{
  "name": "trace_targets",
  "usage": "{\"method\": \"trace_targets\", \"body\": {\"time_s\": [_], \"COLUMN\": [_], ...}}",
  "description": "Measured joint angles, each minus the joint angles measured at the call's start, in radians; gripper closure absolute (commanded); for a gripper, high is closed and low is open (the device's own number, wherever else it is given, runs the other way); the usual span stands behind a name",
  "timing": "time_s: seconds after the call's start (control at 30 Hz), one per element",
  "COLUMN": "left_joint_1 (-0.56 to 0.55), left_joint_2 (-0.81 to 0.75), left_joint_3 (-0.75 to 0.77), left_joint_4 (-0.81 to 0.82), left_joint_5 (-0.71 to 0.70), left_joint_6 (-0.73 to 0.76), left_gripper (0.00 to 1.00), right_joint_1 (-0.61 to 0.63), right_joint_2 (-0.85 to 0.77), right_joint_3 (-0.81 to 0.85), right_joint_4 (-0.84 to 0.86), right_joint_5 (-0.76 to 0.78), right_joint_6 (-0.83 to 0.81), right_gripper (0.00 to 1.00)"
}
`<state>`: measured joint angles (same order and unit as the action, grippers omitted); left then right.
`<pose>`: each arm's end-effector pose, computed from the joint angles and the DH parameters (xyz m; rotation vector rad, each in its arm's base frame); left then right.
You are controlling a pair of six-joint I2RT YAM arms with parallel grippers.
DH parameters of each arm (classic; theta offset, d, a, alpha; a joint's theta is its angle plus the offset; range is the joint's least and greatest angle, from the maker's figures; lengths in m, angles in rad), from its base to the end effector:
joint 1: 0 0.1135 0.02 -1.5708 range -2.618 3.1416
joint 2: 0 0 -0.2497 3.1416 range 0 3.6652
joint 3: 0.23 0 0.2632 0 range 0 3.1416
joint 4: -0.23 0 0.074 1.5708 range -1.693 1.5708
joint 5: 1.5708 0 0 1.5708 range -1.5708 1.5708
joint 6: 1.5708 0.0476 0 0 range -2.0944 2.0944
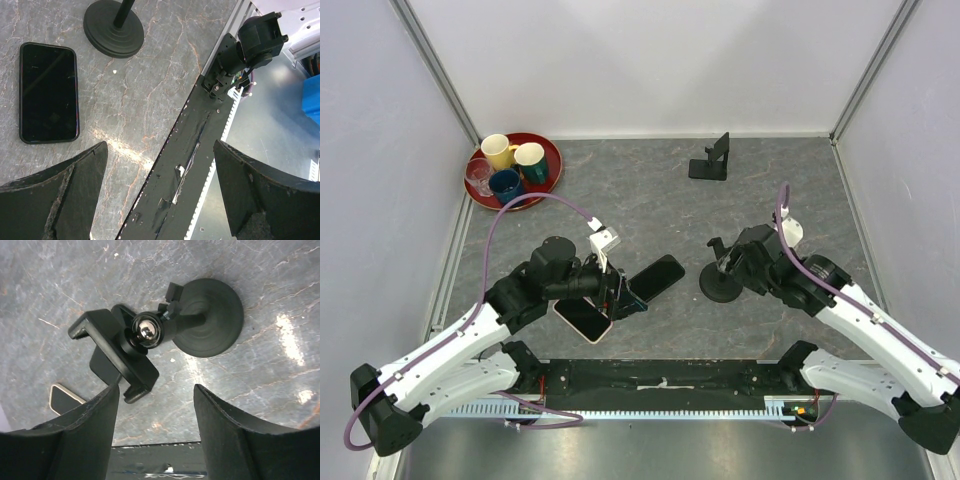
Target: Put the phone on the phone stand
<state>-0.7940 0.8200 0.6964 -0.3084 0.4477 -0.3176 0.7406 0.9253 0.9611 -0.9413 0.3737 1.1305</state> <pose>0.1378 -0.1696 0.2751 0.8040 1.9960 -1.1310 0.1570 0.1199 0.2890 0.6257 2.3504 0.4027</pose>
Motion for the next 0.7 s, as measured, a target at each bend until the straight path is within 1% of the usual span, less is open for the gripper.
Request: {"method": "trace_targets", "body": {"time_s": [0.13,0.23,0.27,0.33,0.37,0.47,0.53,0.57,0.67,0.7], "left_joint_1": [0.000,0.000,0.000,0.000,0.000,0.000,0.000,0.000,0.000,0.000], "left_joint_2": [0.000,0.000,0.000,0.000,0.000,0.000,0.000,0.000,0.000,0.000], "left_joint_3": [0.000,0.000,0.000,0.000,0.000,0.000,0.000,0.000,0.000,0.000], "left_joint_4": [0.000,0.000,0.000,0.000,0.000,0.000,0.000,0.000,0.000,0.000], "left_joint_5": [0.000,0.000,0.000,0.000,0.000,0.000,-0.001,-0.001,0.000,-0.001], "left_joint_6": [0.000,0.000,0.000,0.000,0.000,0.000,0.000,0.000,0.000,0.000], "left_gripper": [0.08,0.08,0.08,0.08,0.08,0.08,0.08,0.08,0.08,0.08], "right_joint_1": [0.000,0.000,0.000,0.000,0.000,0.006,0.006,0.006,0.006,0.006], "right_joint_2": [0.024,0.060,0.069,0.084,0.092,0.119,0.146,0.156,0.180,0.183], "right_joint_3": [-0.014,-0.020,-0.022,-0.022,-0.020,0.001,0.026,0.033,0.050,0.052], "right_joint_4": [0.056,0.076,0.079,0.080,0.085,0.070,0.049,0.046,0.045,0.047], "right_joint_5": [0.002,0.002,0.002,0.008,0.014,0.025,0.040,0.048,0.060,0.061], "right_joint_6": [0.047,0.060,0.060,0.057,0.053,0.018,-0.020,-0.042,-0.117,-0.144], "right_gripper": [0.35,0.48,0.56,0.62,0.68,0.81,0.87,0.92,1.00,1.00]}}
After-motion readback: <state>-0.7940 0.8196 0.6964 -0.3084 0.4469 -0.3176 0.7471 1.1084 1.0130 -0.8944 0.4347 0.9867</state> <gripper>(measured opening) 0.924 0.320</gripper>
